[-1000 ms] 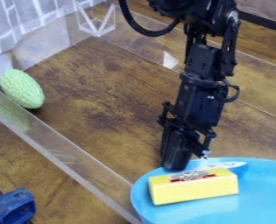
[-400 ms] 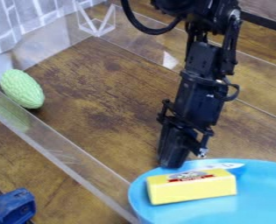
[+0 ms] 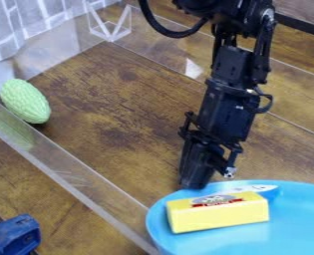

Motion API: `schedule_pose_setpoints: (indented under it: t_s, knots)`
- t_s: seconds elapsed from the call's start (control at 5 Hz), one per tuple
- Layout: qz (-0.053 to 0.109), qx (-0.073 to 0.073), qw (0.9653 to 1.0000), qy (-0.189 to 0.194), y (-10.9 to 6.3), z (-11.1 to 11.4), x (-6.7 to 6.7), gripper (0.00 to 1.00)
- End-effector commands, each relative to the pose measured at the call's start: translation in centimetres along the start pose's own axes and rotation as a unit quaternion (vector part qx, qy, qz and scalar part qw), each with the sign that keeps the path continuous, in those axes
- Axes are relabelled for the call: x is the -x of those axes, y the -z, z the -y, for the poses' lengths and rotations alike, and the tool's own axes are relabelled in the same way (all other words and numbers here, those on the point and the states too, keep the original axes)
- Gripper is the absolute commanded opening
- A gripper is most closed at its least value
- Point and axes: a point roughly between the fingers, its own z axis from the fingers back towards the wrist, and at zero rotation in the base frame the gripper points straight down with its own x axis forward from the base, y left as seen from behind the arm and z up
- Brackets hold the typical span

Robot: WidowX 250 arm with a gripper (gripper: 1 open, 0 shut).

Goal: Remove the white object from inside the blue tray and put it on the table

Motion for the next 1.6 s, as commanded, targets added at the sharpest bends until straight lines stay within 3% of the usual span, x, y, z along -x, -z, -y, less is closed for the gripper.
schedule_pose_setpoints:
  t_s: [0.0,0.4,1.4]
  knots:
    - [0.051,-0.024,0.9982,0.018,-3.7,0.6,-0.1,0.0]
    - [0.053,-0.026,0.9979,0.024,-4.0,0.6,-0.1,0.0]
    - [0.022,-0.018,0.9989,0.037,-5.4,0.9,1.4,0.0]
